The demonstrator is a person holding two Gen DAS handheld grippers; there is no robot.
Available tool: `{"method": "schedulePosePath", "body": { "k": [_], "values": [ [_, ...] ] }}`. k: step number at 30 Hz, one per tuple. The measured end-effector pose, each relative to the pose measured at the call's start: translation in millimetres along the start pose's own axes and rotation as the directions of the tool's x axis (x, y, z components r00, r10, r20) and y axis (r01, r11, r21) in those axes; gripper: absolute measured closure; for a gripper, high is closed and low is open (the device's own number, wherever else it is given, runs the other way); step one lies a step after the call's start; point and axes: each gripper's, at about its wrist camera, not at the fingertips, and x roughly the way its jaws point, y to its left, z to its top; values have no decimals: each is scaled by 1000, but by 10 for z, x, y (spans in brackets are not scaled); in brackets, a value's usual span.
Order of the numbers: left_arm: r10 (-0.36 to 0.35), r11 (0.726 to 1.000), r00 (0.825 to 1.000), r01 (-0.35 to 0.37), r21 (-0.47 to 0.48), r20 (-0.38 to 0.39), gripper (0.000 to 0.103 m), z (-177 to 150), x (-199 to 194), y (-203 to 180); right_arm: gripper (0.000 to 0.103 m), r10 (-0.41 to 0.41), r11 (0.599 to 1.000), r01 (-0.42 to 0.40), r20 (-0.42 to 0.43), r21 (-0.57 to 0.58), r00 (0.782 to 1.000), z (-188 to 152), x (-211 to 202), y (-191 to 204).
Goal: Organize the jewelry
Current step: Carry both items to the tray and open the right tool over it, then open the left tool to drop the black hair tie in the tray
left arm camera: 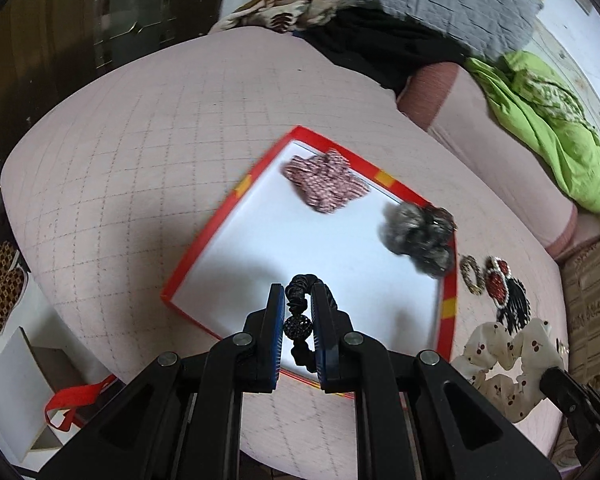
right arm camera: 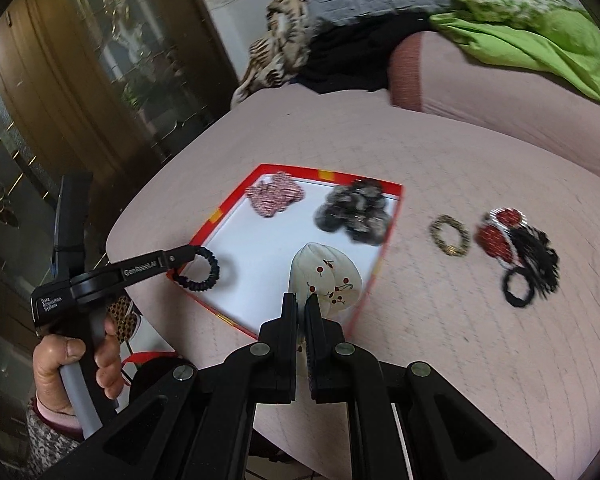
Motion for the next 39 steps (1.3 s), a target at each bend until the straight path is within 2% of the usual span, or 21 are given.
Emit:
{"method": "schedulePosePath", "body": {
  "k": [4,6,9,16,22,24,26,27,28,39],
  "values": [
    [60,998,998,-60,16,15,90,2,86,69,98,33,999,-33,-8,3,999,53,231,93],
    [114,993,993,-114,21,21,90,5,145,120,98,29,1000,-28,-28,6,999,41,362,106],
    [151,988,988,-151,11,20,90,23,213,232,98,2,1000,-1,-74,12,997,-24,569,65],
    [166,986,986,-166,8,12,90,20,294,289,98,-84,996,85,-162,-1,983,-203,918,-55],
    [156,988,988,-156,-6,21,90,25,253,263,97,-105,994,105,-161,-8,981,-210,913,-77],
    [149,989,989,-149,-9,26,89,27,212,242,90,-103,995,104,-159,-2,982,-204,903,-83],
    [141,990,989,-140,-8,34,82,27,162,207,70,-100,995,103,-152,12,983,-211,870,-97],
    [137,991,990,-136,-8,39,80,26,130,194,55,-97,995,101,-146,19,985,-211,852,-112],
    [133,991,990,-133,-7,45,76,28,104,170,46,-99,994,104,-137,26,986,-213,827,-127],
    [122,989,989,-128,79,78,70,-40,-96,-246,44,-92,990,101,-86,98,992,-249,537,-342]
  ]
}}
